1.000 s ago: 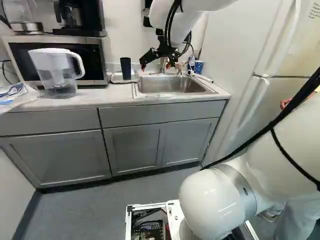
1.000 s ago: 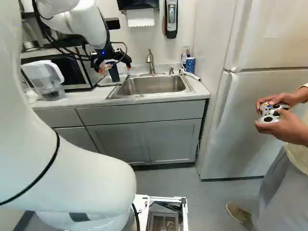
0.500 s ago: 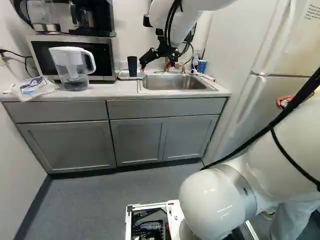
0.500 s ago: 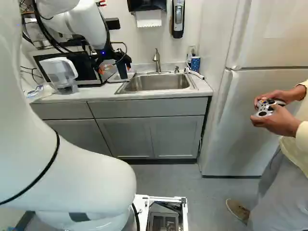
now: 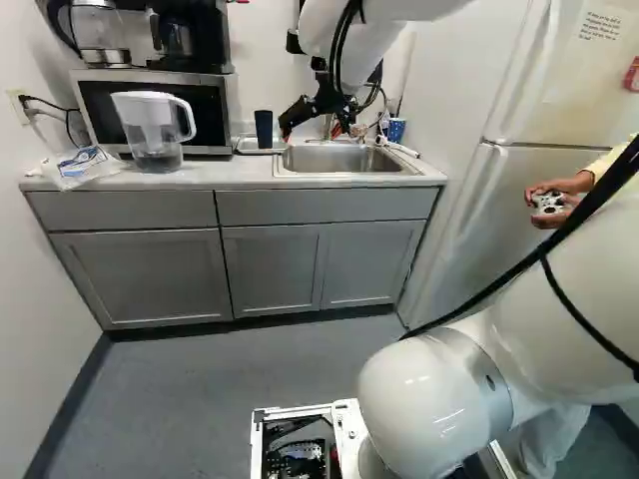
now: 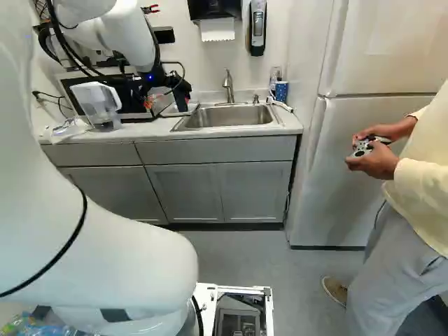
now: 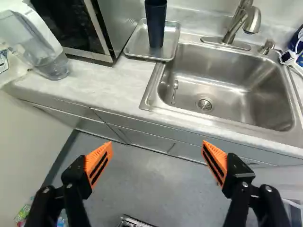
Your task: Rinse the cup and place it in the tray
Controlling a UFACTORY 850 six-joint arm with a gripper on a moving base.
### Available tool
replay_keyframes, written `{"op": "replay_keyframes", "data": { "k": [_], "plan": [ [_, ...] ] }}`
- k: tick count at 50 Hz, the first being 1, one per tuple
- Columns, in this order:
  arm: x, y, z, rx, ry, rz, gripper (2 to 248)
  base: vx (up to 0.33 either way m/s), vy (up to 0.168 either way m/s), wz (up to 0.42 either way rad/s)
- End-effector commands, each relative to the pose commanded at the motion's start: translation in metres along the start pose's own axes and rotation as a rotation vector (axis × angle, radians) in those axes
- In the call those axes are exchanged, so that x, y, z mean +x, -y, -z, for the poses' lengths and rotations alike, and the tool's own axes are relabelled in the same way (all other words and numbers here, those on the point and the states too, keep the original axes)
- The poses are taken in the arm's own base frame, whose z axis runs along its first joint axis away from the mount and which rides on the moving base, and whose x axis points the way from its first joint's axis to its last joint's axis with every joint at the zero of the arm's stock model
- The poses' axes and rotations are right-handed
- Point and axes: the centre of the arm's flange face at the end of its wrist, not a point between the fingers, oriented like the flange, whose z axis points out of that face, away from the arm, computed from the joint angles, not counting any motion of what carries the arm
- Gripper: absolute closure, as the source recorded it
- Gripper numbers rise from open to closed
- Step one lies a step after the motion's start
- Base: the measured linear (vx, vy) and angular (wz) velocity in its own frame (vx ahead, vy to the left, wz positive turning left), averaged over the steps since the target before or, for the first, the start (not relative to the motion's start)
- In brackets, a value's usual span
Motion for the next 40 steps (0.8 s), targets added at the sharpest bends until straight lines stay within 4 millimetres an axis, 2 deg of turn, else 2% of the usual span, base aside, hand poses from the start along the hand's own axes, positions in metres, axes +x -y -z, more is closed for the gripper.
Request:
{"op": "replay_keyframes", "data": {
  "k": [10,40],
  "plan": [
    [0.0,0.0,0.0,0.0,0.0,0.0,3,-0.092,-0.014,0.011],
    [-0.0081,-0.0028,-0.0076,-0.01,-0.013,-0.008,3,0.002,0.0,0.0]
  ]
}}
